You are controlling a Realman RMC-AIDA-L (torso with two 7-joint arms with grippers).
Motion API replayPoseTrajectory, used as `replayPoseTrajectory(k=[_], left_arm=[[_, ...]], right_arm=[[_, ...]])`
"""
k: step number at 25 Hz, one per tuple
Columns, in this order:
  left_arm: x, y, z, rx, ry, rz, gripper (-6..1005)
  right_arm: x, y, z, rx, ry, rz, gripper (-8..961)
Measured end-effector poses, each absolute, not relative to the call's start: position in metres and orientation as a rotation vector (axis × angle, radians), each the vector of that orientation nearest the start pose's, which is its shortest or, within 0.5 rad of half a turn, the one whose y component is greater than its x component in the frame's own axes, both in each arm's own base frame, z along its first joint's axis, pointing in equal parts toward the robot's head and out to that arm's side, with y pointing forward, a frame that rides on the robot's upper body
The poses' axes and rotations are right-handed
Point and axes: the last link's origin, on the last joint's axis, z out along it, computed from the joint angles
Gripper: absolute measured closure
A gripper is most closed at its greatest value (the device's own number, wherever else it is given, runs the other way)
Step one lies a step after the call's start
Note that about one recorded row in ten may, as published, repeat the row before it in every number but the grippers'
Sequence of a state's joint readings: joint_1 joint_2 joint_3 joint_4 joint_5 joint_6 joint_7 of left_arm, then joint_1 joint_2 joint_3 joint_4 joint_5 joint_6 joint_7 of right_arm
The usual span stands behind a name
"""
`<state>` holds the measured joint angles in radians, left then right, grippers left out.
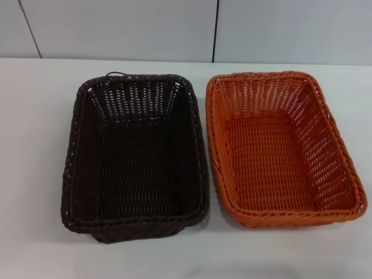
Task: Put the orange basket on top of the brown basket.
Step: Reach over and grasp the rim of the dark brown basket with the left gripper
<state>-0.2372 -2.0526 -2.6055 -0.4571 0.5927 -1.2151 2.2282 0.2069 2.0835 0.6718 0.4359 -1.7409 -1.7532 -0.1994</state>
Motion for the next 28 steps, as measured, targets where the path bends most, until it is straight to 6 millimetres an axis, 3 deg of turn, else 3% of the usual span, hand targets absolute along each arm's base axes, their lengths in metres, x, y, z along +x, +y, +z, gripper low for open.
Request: replayPoseTrajectory(k=[13,24,25,28], left_arm=[[-0.369,0.290,0.173,-1.221,-0.652,-1.190,195],[-0.338,0.300,0.195,-1.419,-0.824,-1.257,196],[-0.324,0.301,0.199,-1.497,-0.870,-1.235,196],[-0.316,0.301,0.201,-1.545,-0.888,-1.207,197]], right_arm=[[0.319,0.248,0.046,-0.939,0.266,0.777,217],[0.316,0.251,0.046,-0.944,0.260,0.786,217],[0.316,0.251,0.046,-0.944,0.259,0.787,217],[0.316,0.252,0.046,-0.945,0.258,0.788,217]])
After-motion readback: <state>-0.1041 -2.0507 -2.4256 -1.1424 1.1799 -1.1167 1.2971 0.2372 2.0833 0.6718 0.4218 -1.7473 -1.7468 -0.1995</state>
